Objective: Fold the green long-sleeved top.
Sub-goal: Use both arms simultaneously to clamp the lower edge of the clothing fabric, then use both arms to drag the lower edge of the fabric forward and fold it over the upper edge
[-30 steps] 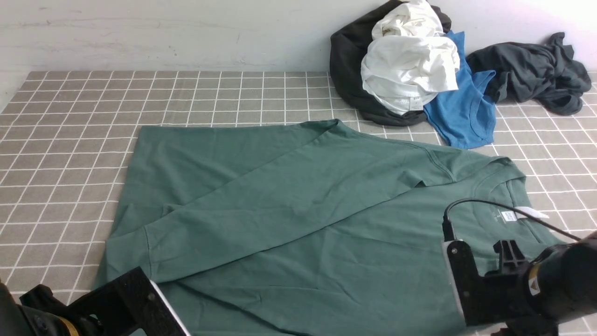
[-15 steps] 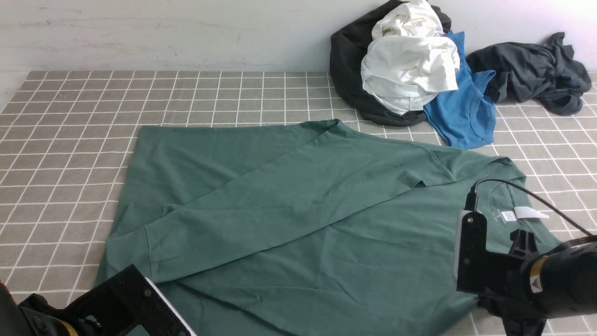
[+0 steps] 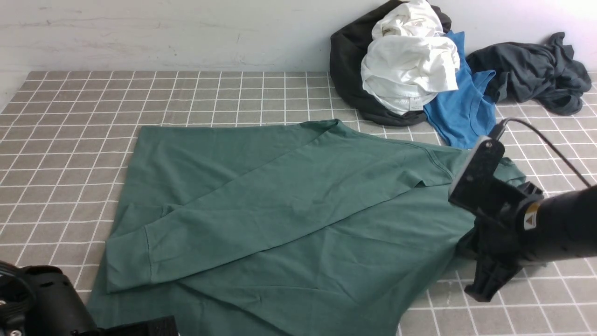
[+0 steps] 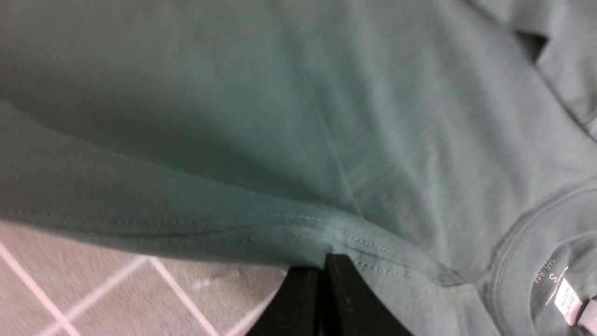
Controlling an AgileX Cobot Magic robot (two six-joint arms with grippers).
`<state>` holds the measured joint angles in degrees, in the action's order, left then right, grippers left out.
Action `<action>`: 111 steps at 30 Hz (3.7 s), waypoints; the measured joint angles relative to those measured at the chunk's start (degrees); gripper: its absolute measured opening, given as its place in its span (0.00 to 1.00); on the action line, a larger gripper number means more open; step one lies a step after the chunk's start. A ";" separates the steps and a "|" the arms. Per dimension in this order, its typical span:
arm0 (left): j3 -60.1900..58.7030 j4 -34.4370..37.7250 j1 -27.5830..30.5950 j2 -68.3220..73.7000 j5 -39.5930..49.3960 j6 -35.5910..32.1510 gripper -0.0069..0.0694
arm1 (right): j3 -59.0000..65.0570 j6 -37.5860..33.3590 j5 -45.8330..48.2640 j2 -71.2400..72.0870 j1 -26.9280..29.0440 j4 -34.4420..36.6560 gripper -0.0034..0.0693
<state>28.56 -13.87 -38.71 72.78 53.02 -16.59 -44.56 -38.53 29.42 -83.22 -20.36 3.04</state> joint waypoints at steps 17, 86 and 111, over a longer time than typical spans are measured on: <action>-3.56 -6.32 0.00 7.04 -7.25 0.18 0.45 | -1.80 3.25 6.76 0.00 0.00 1.87 0.04; 78.73 16.30 34.09 59.06 16.35 -9.77 0.57 | -52.68 7.93 18.09 -39.11 6.36 -10.45 0.04; 57.52 15.26 34.09 45.78 9.79 -4.38 0.44 | -52.75 7.87 20.29 -37.91 6.36 -7.27 0.04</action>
<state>86.09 1.39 -4.62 118.56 62.81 -20.97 -97.31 -30.66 49.71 -121.13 -14.00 -4.23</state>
